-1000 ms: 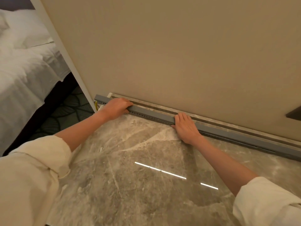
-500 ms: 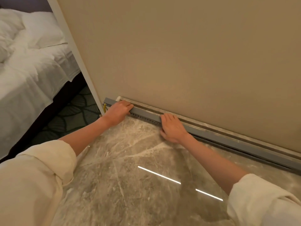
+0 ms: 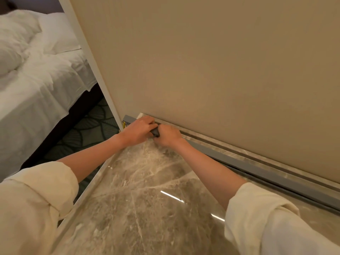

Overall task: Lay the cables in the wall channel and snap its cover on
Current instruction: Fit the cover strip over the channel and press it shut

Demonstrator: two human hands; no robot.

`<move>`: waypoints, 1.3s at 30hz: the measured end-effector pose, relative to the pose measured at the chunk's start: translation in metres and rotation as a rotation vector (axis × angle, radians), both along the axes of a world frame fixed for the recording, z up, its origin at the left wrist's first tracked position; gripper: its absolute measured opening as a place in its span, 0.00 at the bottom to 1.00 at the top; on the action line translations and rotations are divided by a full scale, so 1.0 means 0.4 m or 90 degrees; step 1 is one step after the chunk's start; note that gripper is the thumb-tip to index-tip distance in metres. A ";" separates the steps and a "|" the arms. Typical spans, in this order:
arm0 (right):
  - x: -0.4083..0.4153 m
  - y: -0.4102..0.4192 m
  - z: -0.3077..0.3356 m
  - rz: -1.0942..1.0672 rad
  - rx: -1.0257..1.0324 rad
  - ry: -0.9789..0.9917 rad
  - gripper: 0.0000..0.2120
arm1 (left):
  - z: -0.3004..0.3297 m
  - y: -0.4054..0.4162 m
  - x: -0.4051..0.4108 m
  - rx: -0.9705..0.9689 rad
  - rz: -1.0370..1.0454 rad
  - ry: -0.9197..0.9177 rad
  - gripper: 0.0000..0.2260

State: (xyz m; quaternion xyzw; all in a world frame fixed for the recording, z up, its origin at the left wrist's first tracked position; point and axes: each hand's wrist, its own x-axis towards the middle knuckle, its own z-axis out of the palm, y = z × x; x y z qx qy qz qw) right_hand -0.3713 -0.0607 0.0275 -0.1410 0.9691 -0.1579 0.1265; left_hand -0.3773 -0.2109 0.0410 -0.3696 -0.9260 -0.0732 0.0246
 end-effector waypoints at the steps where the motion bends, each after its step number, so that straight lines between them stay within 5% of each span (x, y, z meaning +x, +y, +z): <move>1: -0.006 -0.004 0.005 -0.008 -0.018 -0.023 0.11 | 0.000 -0.001 0.003 0.007 -0.006 0.008 0.08; 8: -0.011 -0.010 -0.004 -0.030 0.009 -0.004 0.14 | -0.007 -0.021 0.014 0.008 -0.051 0.080 0.12; 15: 0.013 -0.032 -0.017 -0.031 0.082 0.092 0.07 | 0.001 -0.056 0.008 0.036 -0.044 0.059 0.14; 24: 0.035 -0.046 -0.023 -0.028 0.107 0.150 0.08 | 0.037 -0.065 -0.046 0.084 0.161 -0.214 0.17; 31: 0.043 -0.045 -0.028 -0.040 0.125 0.165 0.08 | -0.032 -0.029 -0.059 -0.021 0.188 0.018 0.22; 39: 0.034 -0.045 -0.031 -0.056 0.136 0.157 0.08 | -0.054 -0.020 -0.065 -0.019 0.186 0.097 0.22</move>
